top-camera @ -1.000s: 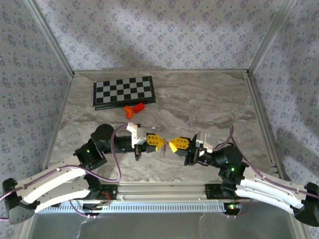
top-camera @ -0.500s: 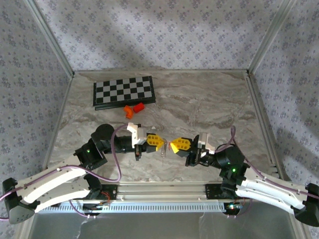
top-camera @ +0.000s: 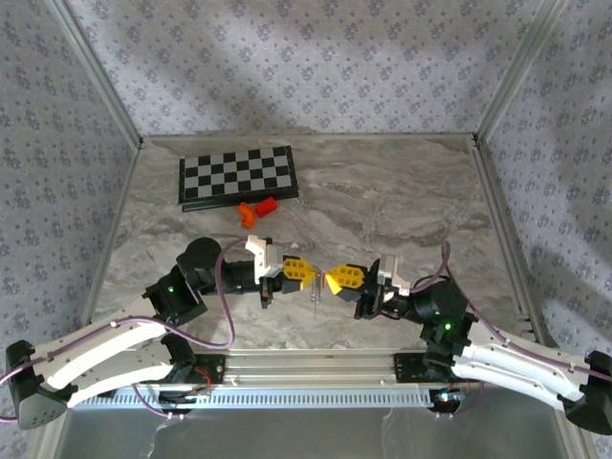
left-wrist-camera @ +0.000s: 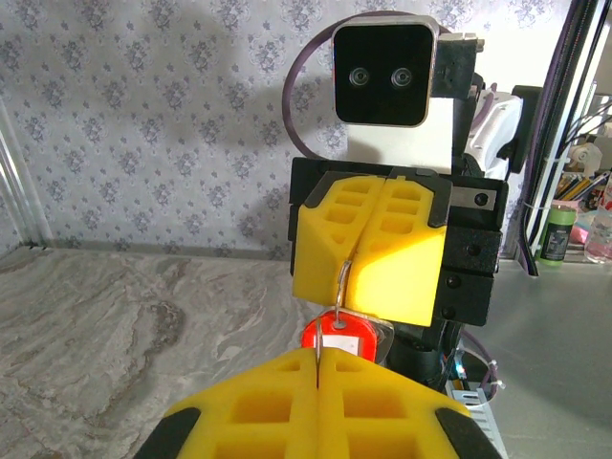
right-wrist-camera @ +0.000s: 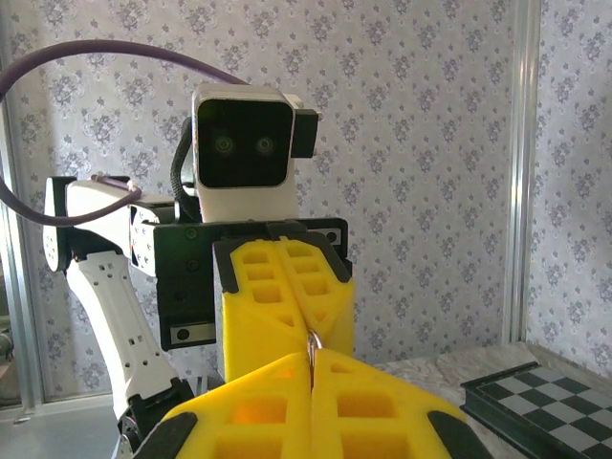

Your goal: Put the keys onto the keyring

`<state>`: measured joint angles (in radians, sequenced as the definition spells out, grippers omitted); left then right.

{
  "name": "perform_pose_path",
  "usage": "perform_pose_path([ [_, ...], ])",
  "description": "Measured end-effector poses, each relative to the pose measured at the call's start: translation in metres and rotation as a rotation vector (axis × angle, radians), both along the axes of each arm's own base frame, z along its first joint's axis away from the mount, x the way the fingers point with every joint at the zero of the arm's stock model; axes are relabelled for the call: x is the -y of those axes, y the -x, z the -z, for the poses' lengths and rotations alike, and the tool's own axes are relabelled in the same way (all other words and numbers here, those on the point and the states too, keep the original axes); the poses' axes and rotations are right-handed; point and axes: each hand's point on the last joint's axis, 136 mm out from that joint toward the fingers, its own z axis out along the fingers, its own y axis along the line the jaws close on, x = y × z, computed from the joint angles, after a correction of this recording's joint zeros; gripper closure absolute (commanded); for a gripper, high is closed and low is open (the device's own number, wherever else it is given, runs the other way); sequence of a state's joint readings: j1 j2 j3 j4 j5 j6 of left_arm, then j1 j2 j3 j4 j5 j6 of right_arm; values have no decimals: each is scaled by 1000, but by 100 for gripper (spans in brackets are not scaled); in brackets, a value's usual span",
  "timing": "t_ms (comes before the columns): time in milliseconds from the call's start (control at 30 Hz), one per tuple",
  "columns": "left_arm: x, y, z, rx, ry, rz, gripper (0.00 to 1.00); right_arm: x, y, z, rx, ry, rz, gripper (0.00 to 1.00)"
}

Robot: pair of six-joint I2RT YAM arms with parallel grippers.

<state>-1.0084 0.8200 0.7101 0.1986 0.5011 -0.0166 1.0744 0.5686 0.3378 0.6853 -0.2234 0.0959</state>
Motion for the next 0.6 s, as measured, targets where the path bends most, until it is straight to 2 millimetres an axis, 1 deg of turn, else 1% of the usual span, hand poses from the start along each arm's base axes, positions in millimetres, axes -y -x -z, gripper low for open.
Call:
perform_pose_path([
  [367,0,0,-1,1,2,0,100,0,-4,1,-1,1,21,100],
  [600,-3,2,-4,8,13,2,100,0,-5,3,-4,2,26,100],
])
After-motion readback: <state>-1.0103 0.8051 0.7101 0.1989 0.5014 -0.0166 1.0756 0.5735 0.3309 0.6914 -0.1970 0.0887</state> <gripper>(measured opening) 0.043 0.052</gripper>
